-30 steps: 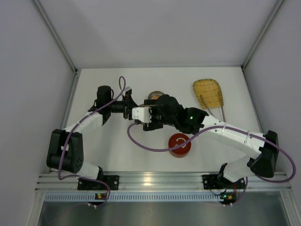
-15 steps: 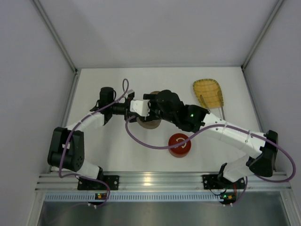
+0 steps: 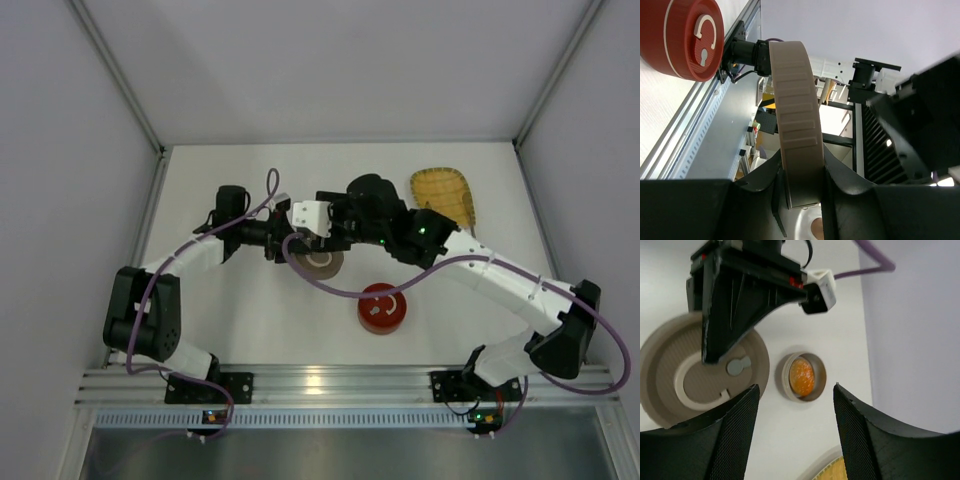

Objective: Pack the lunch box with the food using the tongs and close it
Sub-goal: Pick up the box lid from the center of the board.

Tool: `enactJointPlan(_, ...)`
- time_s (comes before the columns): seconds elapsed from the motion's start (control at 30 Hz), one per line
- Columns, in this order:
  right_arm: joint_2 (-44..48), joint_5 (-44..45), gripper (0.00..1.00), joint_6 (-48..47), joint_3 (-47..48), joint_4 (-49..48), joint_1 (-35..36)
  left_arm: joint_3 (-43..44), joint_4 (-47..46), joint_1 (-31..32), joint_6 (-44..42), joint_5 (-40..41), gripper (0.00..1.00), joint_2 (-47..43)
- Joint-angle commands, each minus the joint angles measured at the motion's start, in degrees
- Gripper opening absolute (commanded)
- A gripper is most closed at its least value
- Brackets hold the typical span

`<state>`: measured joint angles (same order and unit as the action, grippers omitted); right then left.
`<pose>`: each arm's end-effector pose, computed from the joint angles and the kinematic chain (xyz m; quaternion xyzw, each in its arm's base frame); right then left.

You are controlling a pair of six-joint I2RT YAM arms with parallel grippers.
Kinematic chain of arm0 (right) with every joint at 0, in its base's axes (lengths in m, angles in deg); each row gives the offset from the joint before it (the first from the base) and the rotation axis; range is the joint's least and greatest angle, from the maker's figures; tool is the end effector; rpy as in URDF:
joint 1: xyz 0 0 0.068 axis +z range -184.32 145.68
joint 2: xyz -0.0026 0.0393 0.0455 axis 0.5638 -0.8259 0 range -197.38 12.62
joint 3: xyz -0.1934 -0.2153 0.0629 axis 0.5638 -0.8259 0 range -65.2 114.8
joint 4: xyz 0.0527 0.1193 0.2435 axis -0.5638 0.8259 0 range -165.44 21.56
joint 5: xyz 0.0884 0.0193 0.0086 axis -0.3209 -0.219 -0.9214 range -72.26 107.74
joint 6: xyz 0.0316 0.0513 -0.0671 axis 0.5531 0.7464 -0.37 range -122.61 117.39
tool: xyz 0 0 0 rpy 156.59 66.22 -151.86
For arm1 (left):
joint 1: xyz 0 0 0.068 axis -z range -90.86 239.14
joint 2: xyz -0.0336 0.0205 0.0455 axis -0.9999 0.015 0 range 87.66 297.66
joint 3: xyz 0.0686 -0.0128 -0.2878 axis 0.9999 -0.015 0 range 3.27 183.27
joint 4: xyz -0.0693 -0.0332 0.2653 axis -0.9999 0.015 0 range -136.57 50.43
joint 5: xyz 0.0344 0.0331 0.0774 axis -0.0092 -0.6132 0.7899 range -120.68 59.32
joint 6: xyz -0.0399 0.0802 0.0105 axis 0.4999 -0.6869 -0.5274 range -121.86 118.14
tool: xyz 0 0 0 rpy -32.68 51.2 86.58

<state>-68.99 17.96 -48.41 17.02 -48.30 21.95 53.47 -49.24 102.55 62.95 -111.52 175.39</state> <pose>0.2092 0.3128 0.3922 -0.6606 0.5356 0.0463 0.5239 0.2959 -0.1523 0.2405 0.0222 -0.7382 0.6683 0.0892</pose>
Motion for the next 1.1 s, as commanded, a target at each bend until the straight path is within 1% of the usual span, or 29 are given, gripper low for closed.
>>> enactJointPlan(0.0, 4.95, -18.46, 0.61, 2.82, 2.08, 9.85, -6.42, 2.63, 4.43, -0.05, -5.05, -3.45, 0.0, -0.27)
enactJointPlan(0.1, 7.86, -21.92, 0.64, 2.56, -0.73, 12.76, -7.4, 2.89, 5.23, -0.05, -5.31, -4.15, 0.0, 0.25)
enactJointPlan(0.2, 8.92, -23.34, 0.68, 3.87, -2.23, 11.98, -7.23, 2.98, 5.66, -0.05, -5.31, -4.5, 0.0, 1.04)
enactJointPlan(0.63, 5.67, -16.84, 0.69, -0.16, -4.6, 10.04, -0.11, 3.51, 6.81, -0.05, -4.52, -5.82, 0.0, 2.28)
enactJointPlan(0.8, 4.35, -15.7, 0.69, -0.51, -4.43, 9.69, 1.64, 4.73, 9.78, 0.13, -6.8, -6.35, 0.0, 3.15)
enactJointPlan(0.9, 3.65, -14.39, 0.68, -1.04, -4.78, 8.64, 2.17, 5.35, 12.34, 0.3, -8.56, -6.88, 0.0, 3.42)
enactJointPlan(1.07, 1.98, -12.1, 0.68, -1.57, -6.01, 5.83, 2.96, 5.26, 14.01, 0.48, -9.53, -8.02, 0.0, 3.86)
